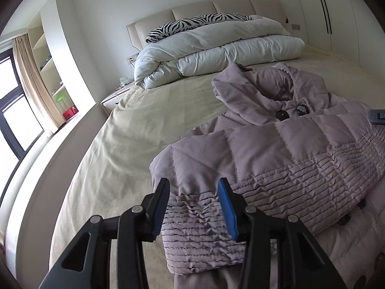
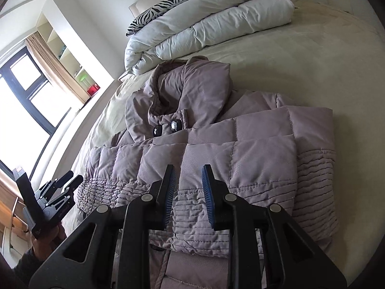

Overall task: Fold large clothes
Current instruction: 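Move both open grippers toward the coat collar, then grasp the collar with both grippers and lift it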

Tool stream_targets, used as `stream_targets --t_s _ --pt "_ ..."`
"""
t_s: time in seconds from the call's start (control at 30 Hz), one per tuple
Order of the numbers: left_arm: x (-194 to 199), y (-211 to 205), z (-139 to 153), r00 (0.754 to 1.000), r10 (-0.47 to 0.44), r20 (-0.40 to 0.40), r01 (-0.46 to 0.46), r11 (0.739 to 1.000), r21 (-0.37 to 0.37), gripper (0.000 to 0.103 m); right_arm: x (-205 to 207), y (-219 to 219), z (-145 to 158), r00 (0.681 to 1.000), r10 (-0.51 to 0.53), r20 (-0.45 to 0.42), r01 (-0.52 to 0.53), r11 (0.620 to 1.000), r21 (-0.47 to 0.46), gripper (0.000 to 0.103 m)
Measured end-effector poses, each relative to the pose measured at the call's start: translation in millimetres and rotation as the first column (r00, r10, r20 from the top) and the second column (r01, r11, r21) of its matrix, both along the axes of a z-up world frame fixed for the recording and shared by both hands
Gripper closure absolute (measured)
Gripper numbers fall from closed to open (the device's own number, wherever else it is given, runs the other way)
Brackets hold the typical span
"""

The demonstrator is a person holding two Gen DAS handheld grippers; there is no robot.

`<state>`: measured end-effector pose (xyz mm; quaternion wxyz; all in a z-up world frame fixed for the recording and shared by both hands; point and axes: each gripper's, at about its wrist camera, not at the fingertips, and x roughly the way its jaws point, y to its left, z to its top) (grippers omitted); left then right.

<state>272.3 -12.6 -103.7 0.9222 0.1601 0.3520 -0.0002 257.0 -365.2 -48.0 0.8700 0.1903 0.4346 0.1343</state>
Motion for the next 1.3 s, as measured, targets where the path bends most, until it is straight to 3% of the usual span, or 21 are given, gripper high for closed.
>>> stream_targets --t_s 0.07,0.13,0.27,0.33,0.37,0.4,0.43,0.5,0.67,0.87,1.0,1.1,1.17,1.2,1.23,1.27,1.3 --pt "13 -2 -22 0.996 -0.004 -0.087 0.005 1.0 0.005 0.057 7 1 -22 0.997 -0.005 -0.071 0.003 1.0 -0.022 0.081" --pt "14 1 -34 0.996 -0.005 -0.091 0.004 1.0 -0.013 0.057 5 -3 -35 0.999 0.004 -0.049 -0.003 1.0 0.019 0.081" --pt "11 7 -22 0.994 -0.008 -0.107 0.0 0.997 -0.073 0.057 2 -9 -30 1.0 0.006 -0.028 -0.005 0.998 0.057 0.081" --pt "13 16 -4 0.996 -0.015 -0.093 0.001 0.988 -0.152 0.05 7 -19 -18 1.0 -0.003 -0.02 0.006 0.988 0.157 0.076" --pt "16 20 7 0.997 -0.027 -0.076 0.011 0.979 -0.206 0.043 10 -25 -11 1.0 -0.002 0.01 0.0 0.977 0.213 0.048" --pt "21 25 18 0.998 -0.04 -0.056 0.024 0.964 -0.265 0.026 15 -31 -4 0.999 -0.011 0.033 0.003 0.971 0.241 0.004" --pt "31 29 28 0.998 -0.052 -0.042 0.036 0.945 -0.324 0.011 21 -37 3 0.998 -0.031 0.056 0.015 0.963 0.27 0.0" --pt "59 37 39 0.996 -0.069 -0.062 0.038 0.912 -0.409 0.005 42 -49 8 0.997 -0.026 0.073 0.001 0.945 0.328 0.0" --pt "152 39 45 0.981 -0.1 -0.167 0.007 0.877 -0.481 0.005 131 -74 -14 0.994 0.004 -0.107 0.039 0.917 0.397 0.0" --pt "249 34 27 0.932 -0.144 -0.332 -0.094 0.79 -0.606 0.006 233 -93 -38 0.977 0.001 -0.214 0.096 0.89 0.445 0.0" --pt "287 17 6 0.894 -0.2 -0.401 -0.127 0.745 -0.655 0.007 284 -82 -52 0.963 0.056 -0.262 0.063 0.904 0.423 0.0" --pt "305 4 -10 0.876 -0.208 -0.434 -0.154 0.733 -0.663 0.009 310 -69 -71 0.942 0.073 -0.327 0.064 0.919 0.389 0.0" --pt "315 -4 -21 0.863 -0.212 -0.459 -0.176 0.725 -0.666 0.017 321 -63 -83 0.933 0.073 -0.352 0.074 0.92 0.386 0.002" --pt "319 -8 -26 0.852 -0.221 -0.474 -0.187 0.717 -0.671 0.027 326 -59 -88 0.932 0.08 -0.353 0.071 0.916 0.394 0.009" --pt "321 -11 -30 0.844 -0.24 -0.48 -0.189 0.703 -0.685 0.045 331 -54 -91 0.932 0.091 -0.35 0.06 0.915 0.4 0.015" --pt "322 -16 -31 0.839 -0.251 -0.483 -0.186 0.702 -0.688 0.052 332 -48 -93 0.935 0.106 -0.339 0.043 0.913 0.405 0.026" --pt "321 -21 -28 0.844 -0.25 -0.475 -0.17 0.714 -0.679 0.065 333 -39 -94 0.943 0.11 -0.315 0.027 0.917 0.399 0.033"
